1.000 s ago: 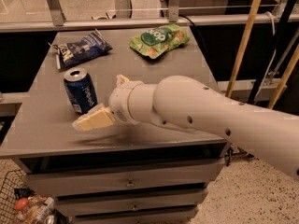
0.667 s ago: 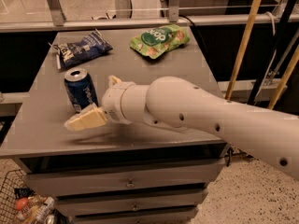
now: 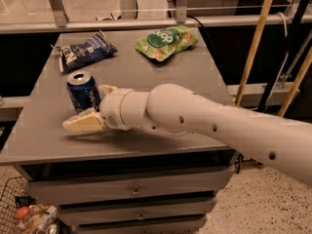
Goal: Move pepsi can near green rice chip bag
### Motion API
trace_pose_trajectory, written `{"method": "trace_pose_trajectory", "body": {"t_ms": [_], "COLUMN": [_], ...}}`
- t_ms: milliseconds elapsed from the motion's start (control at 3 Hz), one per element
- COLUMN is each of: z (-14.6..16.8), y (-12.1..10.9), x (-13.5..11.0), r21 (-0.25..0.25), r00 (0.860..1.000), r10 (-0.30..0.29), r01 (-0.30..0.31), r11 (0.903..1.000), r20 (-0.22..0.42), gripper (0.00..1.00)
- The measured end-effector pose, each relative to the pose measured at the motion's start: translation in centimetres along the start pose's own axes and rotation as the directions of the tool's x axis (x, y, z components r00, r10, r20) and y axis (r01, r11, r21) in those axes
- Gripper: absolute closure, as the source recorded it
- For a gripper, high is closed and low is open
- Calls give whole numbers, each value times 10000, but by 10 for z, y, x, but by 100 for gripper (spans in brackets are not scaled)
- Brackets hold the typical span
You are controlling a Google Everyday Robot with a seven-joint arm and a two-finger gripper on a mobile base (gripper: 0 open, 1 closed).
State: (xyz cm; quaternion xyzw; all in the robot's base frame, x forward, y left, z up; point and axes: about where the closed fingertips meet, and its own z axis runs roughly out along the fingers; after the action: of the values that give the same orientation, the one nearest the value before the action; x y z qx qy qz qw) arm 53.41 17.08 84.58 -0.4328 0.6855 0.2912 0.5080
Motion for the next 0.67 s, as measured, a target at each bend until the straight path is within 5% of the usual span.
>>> {"method": "trace_pose_trajectory", "body": {"t_ms": [667], "z": [8], "y": [-6], "x": [4], "r21": [-89], "r00": [9994], "r10": [23], "r01": [-20], "r11": [10000], "r20": [354], "gripper": [64]}}
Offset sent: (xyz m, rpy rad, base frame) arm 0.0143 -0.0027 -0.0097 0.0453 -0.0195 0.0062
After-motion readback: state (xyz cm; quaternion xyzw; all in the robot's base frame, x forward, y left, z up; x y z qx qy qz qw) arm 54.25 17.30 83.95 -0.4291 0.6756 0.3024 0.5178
